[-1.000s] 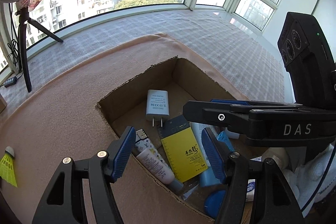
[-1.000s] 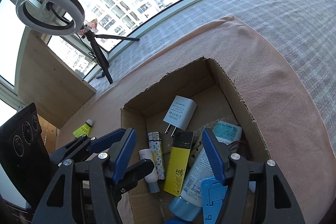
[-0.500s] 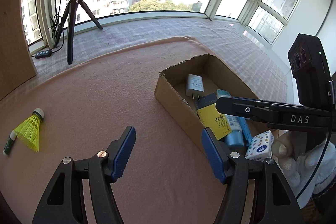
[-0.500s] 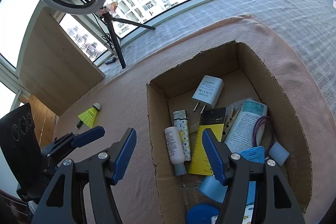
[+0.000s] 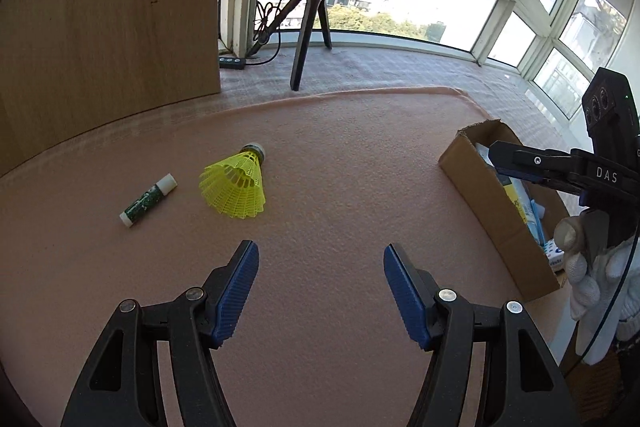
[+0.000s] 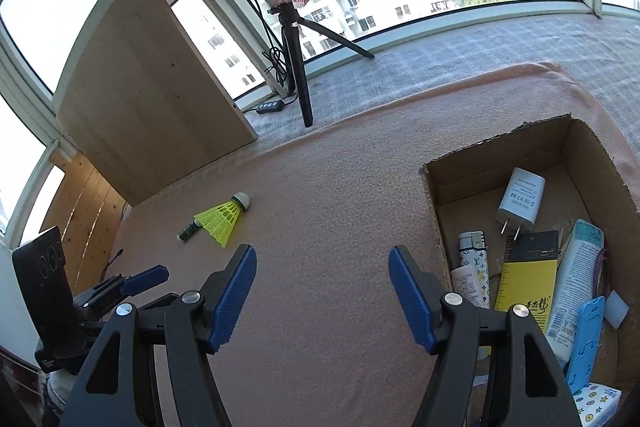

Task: Organize objects
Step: 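Grasp the yellow shuttlecock with the right tool while the left tool grasps the glue stick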

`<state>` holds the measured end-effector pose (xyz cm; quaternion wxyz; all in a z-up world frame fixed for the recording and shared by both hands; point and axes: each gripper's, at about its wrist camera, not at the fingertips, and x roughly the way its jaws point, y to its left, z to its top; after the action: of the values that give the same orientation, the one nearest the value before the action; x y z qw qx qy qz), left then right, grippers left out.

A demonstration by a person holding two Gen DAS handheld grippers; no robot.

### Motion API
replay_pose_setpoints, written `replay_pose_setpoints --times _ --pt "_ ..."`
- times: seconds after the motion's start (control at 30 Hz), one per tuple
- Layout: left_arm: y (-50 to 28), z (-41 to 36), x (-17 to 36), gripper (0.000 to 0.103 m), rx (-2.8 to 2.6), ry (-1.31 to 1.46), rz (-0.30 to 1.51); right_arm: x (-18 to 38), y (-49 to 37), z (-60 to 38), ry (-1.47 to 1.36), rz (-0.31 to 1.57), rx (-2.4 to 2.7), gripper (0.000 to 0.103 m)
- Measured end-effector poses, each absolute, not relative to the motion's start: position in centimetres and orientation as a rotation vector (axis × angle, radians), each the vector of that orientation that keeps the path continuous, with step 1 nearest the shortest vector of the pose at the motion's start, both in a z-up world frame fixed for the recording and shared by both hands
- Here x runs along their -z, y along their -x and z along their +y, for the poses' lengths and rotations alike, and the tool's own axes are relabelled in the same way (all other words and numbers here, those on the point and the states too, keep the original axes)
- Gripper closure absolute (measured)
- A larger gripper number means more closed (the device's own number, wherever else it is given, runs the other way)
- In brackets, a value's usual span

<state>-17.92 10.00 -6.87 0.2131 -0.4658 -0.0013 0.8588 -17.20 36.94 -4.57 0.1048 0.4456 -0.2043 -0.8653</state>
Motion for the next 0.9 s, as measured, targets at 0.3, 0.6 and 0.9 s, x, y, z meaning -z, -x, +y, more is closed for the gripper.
replay_pose_setpoints --times 0.3,0.6,0.9 --pt "21.4 2.1 8.4 0.035 -2.483 1.342 0.076 5.7 22.6 30.1 -1.429 -0.528 2.436 0.027" --pt "26.5 1.0 11.2 0.041 -2.435 1.422 0.191 8.0 29.2 24.5 -1.579 -0.523 2.333 0.030" --pt "29.5 2.3 13.6 0.046 -2.385 1.460 0.222 11.1 33.4 20.9 -1.712 -0.516 2.279 0.041"
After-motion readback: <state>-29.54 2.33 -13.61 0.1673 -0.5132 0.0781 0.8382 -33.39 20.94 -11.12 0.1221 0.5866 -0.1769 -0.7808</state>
